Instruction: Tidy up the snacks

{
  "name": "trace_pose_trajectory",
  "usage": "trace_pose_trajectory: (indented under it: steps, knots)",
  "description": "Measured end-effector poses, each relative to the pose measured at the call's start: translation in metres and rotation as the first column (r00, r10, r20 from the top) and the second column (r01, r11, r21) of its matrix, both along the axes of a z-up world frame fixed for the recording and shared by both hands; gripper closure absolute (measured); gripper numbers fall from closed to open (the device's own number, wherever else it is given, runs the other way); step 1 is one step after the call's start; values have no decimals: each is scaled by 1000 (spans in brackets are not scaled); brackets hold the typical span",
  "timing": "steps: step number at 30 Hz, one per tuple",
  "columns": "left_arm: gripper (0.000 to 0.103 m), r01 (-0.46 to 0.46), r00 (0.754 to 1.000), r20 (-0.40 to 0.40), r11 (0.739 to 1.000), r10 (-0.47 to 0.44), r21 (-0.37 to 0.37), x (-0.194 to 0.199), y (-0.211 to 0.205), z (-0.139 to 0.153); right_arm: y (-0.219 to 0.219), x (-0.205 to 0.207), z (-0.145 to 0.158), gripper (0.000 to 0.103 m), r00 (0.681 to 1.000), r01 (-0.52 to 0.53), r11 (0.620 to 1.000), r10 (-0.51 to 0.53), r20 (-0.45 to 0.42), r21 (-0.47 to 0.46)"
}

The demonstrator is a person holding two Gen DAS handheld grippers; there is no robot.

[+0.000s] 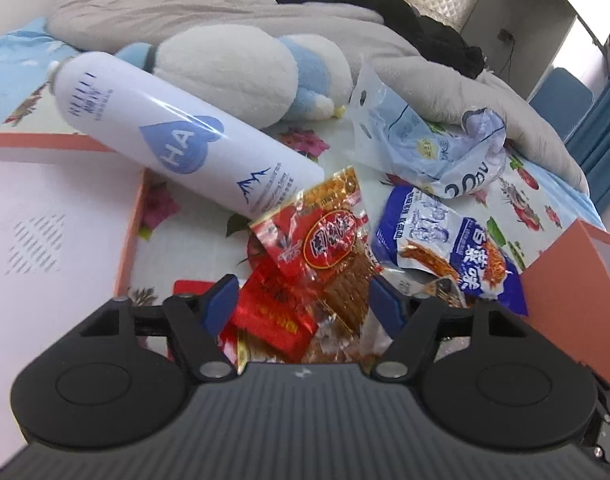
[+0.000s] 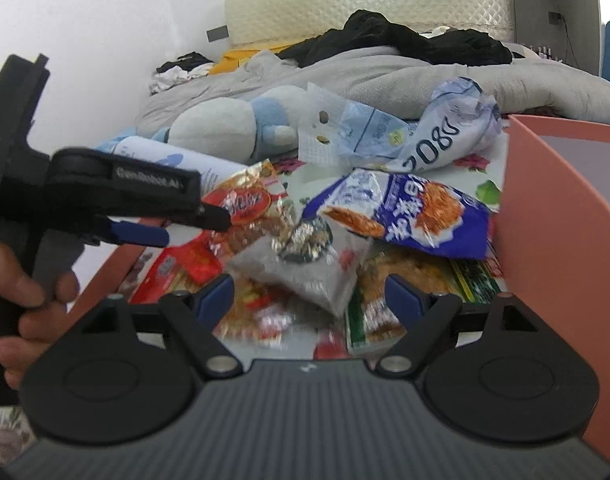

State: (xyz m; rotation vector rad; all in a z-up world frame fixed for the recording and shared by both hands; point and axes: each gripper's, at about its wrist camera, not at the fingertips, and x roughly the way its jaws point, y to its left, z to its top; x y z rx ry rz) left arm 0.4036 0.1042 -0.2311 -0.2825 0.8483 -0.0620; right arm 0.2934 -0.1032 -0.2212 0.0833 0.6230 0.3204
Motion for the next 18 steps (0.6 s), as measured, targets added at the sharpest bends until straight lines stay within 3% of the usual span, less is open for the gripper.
trace_pose_trajectory:
  steps: [4, 9, 13, 18]
  knots:
    - [37, 11, 1000, 7, 1000, -11, -13, 12, -1, -9, 9, 17, -8, 17, 1000, 7, 1000, -7, -17, -16]
    - [55, 23, 1000, 15, 999, -22, -34, 20, -7, -18, 15, 30, -18, 16, 999, -18, 1000, 18, -43, -15]
    - [61, 47, 998, 44, 999, -48, 18, 17, -18, -17, 17, 33, -22, 17, 999, -12, 1000, 11, -36, -24]
    - [76, 56, 997, 57, 998, -57, 15, 17, -21, -18, 18, 33, -24, 25, 1000, 6, 999, -7, -21, -33]
